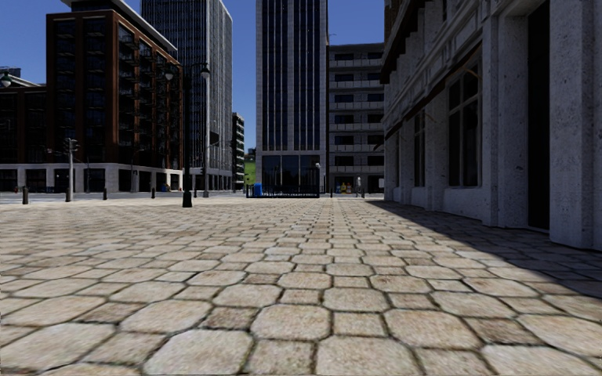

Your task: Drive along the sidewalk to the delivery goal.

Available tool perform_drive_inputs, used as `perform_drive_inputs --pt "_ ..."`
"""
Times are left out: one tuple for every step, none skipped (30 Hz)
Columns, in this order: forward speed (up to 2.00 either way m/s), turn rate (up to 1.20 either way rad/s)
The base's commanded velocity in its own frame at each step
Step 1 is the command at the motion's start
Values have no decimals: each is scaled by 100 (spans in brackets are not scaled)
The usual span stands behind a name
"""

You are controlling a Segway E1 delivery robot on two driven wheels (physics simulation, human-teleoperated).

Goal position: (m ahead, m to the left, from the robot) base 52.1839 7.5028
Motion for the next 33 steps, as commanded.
perform_drive_inputs --pt "75 0" --pt "75 0" --pt "75 0" --pt "75 0" --pt "75 0" --pt "75 0" --pt "75 0" --pt "75 0" --pt "75 0" --pt "75 0" --pt "75 0" --pt "75 0" --pt "75 0" --pt "75 0" --pt "75 0" --pt "75 0" --pt "75 0" --pt "75 0" --pt "75 0" --pt "75 0" --pt "75 0" --pt "75 0" --pt "75 0" --pt "75 0" --pt "75 0" --pt "75 0" --pt "75 0" --pt "75 0" --pt "75 0" --pt "75 0" --pt "75 0" --pt "76 0" --pt "79 0"
